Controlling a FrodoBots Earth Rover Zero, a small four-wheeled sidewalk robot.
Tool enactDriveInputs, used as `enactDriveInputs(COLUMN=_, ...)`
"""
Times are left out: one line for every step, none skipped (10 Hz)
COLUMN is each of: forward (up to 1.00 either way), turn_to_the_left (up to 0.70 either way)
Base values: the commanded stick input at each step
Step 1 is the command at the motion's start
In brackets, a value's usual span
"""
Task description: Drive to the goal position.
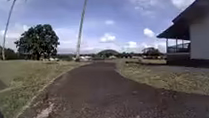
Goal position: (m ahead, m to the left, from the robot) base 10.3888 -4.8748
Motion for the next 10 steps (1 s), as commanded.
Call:
enactDriveInputs(forward=0.85, turn_to_the_left=0.0)
enactDriveInputs(forward=0.85, turn_to_the_left=0.0)
enactDriveInputs(forward=0.85, turn_to_the_left=0.0)
enactDriveInputs(forward=0.85, turn_to_the_left=0.0)
enactDriveInputs(forward=0.85, turn_to_the_left=0.0)
enactDriveInputs(forward=0.85, turn_to_the_left=0.0)
enactDriveInputs(forward=0.85, turn_to_the_left=0.0)
enactDriveInputs(forward=0.85, turn_to_the_left=0.0)
enactDriveInputs(forward=0.85, turn_to_the_left=0.0)
enactDriveInputs(forward=0.85, turn_to_the_left=0.0)
